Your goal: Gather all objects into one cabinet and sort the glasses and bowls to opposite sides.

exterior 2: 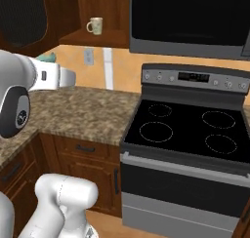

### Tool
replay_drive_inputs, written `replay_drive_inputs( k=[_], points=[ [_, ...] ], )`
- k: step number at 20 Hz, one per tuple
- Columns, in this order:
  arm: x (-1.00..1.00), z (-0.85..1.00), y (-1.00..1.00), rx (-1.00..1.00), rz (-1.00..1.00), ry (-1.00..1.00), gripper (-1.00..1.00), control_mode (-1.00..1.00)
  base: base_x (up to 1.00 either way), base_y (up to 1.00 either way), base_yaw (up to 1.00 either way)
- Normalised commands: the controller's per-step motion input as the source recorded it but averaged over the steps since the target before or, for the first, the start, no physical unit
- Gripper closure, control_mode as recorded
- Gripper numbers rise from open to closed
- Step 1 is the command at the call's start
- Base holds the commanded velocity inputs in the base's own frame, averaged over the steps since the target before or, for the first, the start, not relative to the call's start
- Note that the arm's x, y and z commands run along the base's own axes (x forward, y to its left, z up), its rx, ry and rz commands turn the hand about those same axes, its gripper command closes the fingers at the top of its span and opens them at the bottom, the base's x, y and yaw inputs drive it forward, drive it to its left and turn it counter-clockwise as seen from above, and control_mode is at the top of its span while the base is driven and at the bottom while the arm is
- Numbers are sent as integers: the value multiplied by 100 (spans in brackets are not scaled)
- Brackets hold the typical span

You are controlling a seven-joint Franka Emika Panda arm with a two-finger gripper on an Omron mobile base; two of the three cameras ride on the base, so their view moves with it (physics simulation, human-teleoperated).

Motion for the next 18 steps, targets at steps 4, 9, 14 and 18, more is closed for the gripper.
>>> replay_drive_inputs(
  k=[4,9,14,18],
  points=[
    [0,0,0,0,0,0,-100,100,36,24,0],
    [0,0,0,0,0,0,-100,100,61,26,-3],
    [0,0,0,0,0,0,-100,100,36,42,4],
    [0,0,0,0,0,0,-100,100,35,22,0]
  ],
)
